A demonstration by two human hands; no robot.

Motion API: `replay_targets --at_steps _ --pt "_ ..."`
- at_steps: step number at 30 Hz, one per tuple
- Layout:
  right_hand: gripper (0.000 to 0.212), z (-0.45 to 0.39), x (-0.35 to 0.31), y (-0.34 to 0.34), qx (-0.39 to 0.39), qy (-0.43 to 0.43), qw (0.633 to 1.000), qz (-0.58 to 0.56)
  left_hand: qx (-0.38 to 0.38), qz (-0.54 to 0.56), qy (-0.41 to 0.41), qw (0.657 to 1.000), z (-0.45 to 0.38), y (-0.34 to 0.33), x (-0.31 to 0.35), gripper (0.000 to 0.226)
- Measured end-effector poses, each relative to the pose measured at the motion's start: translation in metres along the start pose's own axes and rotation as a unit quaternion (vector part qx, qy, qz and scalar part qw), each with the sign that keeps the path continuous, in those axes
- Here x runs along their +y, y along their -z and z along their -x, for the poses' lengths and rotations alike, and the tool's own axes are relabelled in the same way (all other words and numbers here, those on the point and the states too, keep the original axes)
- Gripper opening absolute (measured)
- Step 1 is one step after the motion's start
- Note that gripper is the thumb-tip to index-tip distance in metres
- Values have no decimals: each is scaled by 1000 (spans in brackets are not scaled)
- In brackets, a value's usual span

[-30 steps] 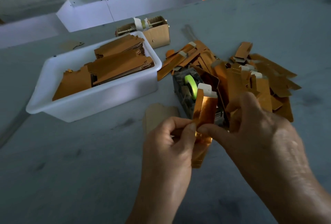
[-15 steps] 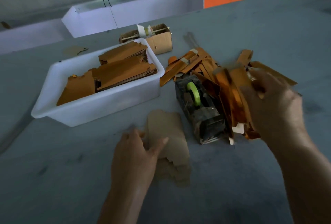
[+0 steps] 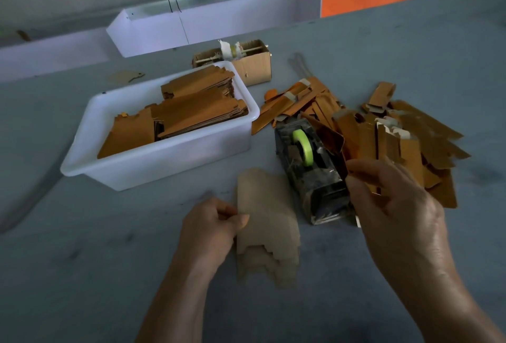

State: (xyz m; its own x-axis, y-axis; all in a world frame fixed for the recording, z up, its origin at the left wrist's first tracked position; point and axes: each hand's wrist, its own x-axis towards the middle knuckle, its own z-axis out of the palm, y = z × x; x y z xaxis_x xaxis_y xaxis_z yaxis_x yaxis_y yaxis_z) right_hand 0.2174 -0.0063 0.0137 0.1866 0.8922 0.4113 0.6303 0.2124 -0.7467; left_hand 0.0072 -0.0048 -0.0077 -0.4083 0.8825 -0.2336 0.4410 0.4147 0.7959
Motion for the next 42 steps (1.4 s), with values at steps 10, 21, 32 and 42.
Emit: replay_targets --at_steps 10,21,32,42 --pt "15 8 -7 1 10 42 999 7 -48 28 29 998 6 15 2 15" --pt "17 11 -11 -4 -15 46 999 -18 -48 135 35 989 5 5 2 25" --pt "15 10 -10 2 -30 13 999 0 -4 40 -61 997 20 24 5 17" --pt "45 29 -38 -5 -226 -193 916 -268 -180 238 -27 954 47 38 30 22"
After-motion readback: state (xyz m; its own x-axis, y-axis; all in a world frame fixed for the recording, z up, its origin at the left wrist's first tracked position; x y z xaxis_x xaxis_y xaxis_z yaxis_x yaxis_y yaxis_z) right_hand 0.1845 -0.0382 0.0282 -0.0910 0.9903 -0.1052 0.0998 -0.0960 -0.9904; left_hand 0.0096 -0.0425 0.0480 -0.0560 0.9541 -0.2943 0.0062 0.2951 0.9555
